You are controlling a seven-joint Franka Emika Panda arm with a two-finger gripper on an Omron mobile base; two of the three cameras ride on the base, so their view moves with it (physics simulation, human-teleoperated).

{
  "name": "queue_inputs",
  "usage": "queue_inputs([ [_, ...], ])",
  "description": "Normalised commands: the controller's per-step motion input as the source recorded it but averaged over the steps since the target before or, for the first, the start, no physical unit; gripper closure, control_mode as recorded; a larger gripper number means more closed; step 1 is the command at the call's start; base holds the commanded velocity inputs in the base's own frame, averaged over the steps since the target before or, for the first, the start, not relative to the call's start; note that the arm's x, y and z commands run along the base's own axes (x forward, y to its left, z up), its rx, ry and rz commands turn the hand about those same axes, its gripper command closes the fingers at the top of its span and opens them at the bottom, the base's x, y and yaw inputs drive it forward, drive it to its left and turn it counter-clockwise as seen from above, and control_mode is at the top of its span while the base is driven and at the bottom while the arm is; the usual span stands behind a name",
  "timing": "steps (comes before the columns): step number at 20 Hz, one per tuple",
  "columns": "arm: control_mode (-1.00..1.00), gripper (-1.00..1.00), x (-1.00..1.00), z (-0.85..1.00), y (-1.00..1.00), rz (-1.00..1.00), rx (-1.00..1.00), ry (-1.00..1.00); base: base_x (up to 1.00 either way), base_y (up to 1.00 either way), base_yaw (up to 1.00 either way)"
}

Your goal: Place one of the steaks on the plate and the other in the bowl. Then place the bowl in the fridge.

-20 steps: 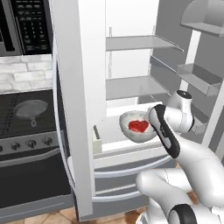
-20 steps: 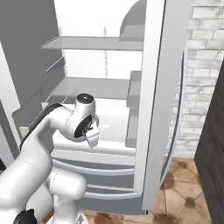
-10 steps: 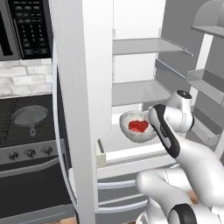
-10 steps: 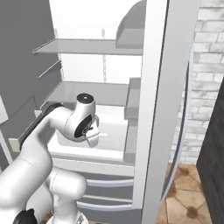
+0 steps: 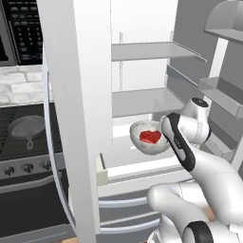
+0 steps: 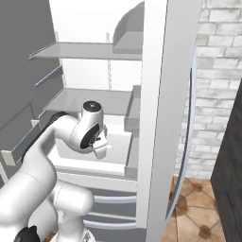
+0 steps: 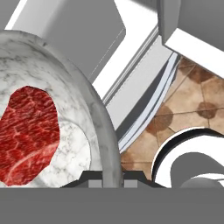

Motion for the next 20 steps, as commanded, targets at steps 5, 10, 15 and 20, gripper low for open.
queue_inputs([
  [5,1.00,1.00,0.00,0.00,0.00,0.00,0.00,0.00,0.15,-0.06,0.01],
  [10,1.00,1.00,0.00,0.00,0.00,0.00,0.00,0.00,0.09,0.00,0.00],
  [15,1.00,1.00,0.00,0.00,0.00,0.00,0.00,0.00,0.12,0.01,0.00],
  [20,-1.00,1.00,0.00,0.00,0.00,0.00,0.00,0.00,0.02,0.00,0.00],
])
